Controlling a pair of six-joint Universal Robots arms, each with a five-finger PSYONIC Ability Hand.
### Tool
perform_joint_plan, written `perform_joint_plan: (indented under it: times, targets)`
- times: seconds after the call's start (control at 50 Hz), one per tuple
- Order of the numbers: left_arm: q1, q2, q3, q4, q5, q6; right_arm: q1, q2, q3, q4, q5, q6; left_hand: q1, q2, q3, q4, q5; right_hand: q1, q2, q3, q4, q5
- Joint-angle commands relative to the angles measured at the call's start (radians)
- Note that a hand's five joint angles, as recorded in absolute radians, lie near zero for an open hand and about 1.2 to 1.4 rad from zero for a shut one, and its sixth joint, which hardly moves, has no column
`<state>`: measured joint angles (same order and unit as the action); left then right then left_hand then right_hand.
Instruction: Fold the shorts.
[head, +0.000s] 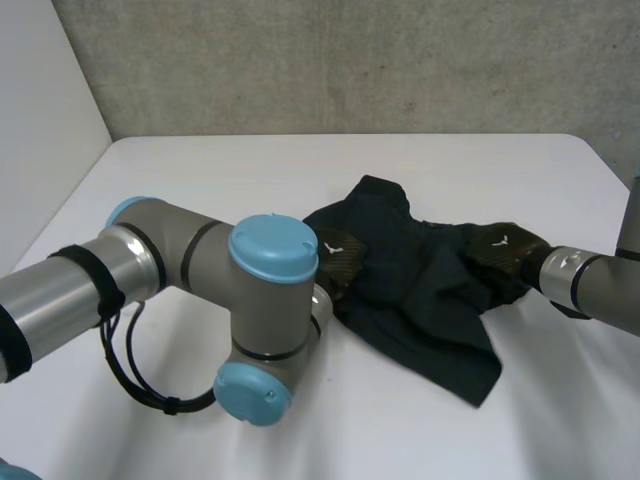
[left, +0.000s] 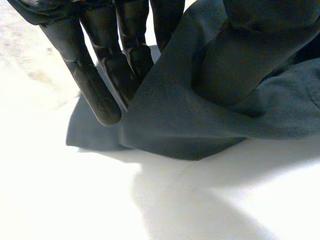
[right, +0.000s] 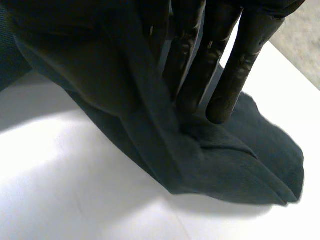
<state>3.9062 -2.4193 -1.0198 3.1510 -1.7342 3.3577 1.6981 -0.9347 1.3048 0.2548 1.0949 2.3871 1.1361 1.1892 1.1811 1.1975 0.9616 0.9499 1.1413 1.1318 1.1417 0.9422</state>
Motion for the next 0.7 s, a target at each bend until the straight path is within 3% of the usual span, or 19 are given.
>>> perform_joint_plan:
  times: [0.02, 0.16, 0.24, 0.28, 0.3, 0.32, 0.38, 0.46, 0.6, 0.7]
  targets:
    - [0.099, 0.057, 0.012, 0.04, -0.045, 0.04, 0.098, -0.088, 0.034, 0.061, -0.049, 0.069, 0.26, 0.207, 0.215, 0.199, 0.26, 0.446, 0.255, 0.264, 0.255, 0.28]
    - [0.3, 0.086, 0.087, 0.096, -0.03, 0.138, 0.291, -0.125, 0.051, 0.032, -0.059, 0.299, 0.26, 0.207, 0.215, 0.199, 0.26, 0.446, 0.255, 0.264, 0.255, 0.28]
    - [0.321, 0.071, 0.102, 0.101, -0.013, 0.21, 0.391, -0.109, 0.053, -0.071, -0.03, 0.463, 0.258, 0.205, 0.213, 0.196, 0.258, 0.446, 0.255, 0.264, 0.255, 0.28]
    - [0.328, 0.063, 0.101, 0.098, 0.01, 0.212, 0.425, -0.087, 0.047, -0.11, -0.004, 0.516, -0.101, -0.155, -0.147, -0.163, -0.102, 0.383, 0.192, 0.202, 0.192, 0.217]
    - [0.329, 0.062, 0.098, 0.09, 0.03, 0.212, 0.446, -0.069, 0.034, -0.13, 0.034, 0.552, -0.481, -0.534, -0.526, -0.543, -0.481, -0.004, -0.195, -0.186, -0.195, -0.171]
    - [0.331, 0.06, 0.093, 0.084, 0.038, 0.213, 0.454, -0.064, 0.03, -0.135, 0.058, 0.563, -0.587, -0.64, -0.632, -0.648, -0.587, -0.176, -0.368, -0.358, -0.368, -0.343]
    - [0.328, 0.078, 0.029, 0.037, 0.056, 0.207, 0.459, -0.087, 0.001, -0.134, 0.184, 0.558, -0.617, -0.67, -0.662, -0.678, -0.617, -0.415, -0.607, -0.597, -0.607, -0.582]
    - [0.331, 0.201, -0.089, -0.032, 0.062, 0.2, 0.448, -0.15, 0.001, -0.115, 0.27, 0.531, -0.629, -0.682, -0.674, -0.69, -0.629, -0.451, -0.642, -0.633, -0.643, -0.618]
    - [0.337, 0.434, -0.333, -0.057, 0.064, 0.161, 0.358, -0.208, 0.001, 0.026, 0.278, 0.403, -0.632, -0.685, -0.677, -0.693, -0.632, -0.539, -0.73, -0.721, -0.73, -0.705]
    - [0.335, 0.6, -0.489, -0.057, 0.067, 0.036, 0.305, -0.22, 0.016, 0.099, 0.287, 0.322, -0.632, -0.685, -0.677, -0.693, -0.632, -0.642, -0.833, -0.824, -0.834, -0.809]
